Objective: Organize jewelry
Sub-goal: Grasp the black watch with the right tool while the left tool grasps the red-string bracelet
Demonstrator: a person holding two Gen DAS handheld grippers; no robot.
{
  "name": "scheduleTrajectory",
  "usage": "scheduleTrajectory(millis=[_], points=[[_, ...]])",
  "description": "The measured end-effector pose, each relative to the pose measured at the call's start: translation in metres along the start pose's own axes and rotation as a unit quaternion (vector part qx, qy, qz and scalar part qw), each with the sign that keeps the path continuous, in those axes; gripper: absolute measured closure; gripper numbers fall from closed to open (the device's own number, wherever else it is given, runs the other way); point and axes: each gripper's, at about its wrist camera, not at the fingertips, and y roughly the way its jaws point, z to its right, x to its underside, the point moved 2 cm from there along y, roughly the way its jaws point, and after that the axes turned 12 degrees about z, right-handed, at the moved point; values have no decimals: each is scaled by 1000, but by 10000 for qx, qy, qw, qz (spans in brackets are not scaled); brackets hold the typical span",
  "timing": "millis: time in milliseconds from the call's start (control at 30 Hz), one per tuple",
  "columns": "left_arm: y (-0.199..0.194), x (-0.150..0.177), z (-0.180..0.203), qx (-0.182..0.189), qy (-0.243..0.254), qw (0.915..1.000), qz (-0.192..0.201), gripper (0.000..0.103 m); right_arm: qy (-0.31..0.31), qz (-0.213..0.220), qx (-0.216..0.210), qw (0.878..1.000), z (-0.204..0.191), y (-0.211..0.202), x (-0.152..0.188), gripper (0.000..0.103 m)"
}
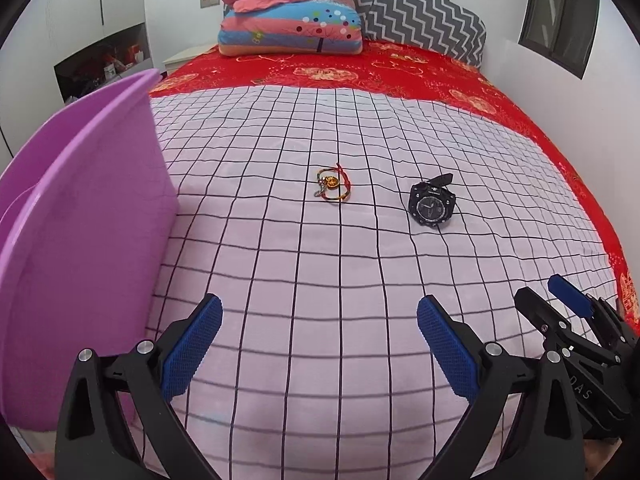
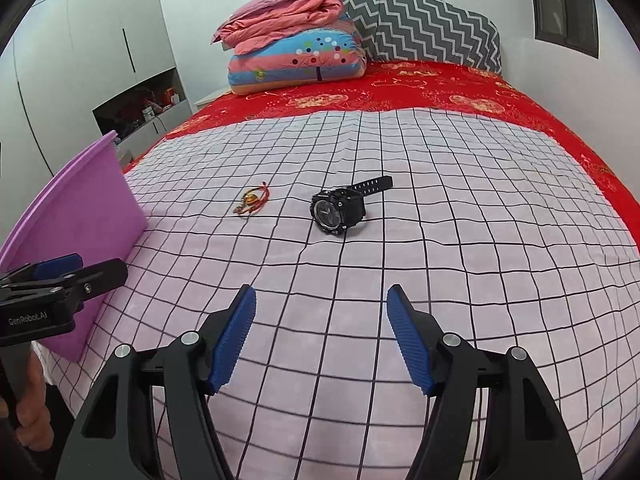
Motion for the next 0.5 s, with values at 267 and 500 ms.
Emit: scheduleTrajectory(millis=[267, 500], points=[[63, -11, 1, -93, -37, 9999, -138, 7, 16, -98, 77, 9999, 11, 58, -1, 36], [120, -17, -2, -249, -81, 9994, -206, 7, 139, -110, 23, 9998, 16, 107, -10, 34]])
